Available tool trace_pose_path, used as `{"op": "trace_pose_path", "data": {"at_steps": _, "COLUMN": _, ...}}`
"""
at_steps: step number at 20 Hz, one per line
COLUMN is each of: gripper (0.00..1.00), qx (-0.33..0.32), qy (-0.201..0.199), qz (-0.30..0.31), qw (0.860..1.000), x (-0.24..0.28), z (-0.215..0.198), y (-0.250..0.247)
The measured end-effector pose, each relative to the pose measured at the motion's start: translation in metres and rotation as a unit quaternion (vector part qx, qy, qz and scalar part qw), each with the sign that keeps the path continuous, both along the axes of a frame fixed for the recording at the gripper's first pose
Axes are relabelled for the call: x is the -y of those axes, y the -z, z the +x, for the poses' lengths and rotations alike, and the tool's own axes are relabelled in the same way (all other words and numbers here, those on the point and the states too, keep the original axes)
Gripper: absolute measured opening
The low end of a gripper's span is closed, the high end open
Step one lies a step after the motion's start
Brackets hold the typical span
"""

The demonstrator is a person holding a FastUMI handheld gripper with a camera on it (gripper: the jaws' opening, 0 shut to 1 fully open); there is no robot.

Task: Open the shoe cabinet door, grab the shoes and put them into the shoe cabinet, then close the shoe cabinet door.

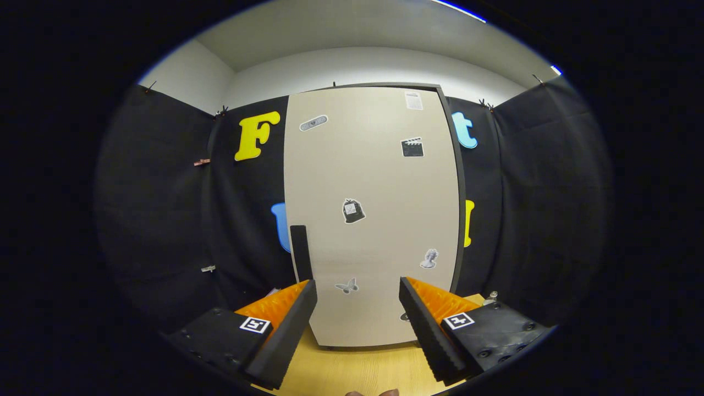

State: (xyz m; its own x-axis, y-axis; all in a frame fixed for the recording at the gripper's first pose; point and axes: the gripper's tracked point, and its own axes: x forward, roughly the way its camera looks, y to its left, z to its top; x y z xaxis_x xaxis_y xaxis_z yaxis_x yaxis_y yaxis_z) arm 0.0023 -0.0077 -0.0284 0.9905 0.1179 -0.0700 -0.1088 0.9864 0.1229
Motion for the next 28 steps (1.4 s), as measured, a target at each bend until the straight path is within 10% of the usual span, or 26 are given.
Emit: {"op": "trace_pose_path", "data": {"at_steps": 28, "gripper": 0.98, "qx": 0.005, "qy": 0.004, "qz": 0.0, "qw": 1.0, "x": -0.0016, "z": -0.002, "y": -0.0031}}
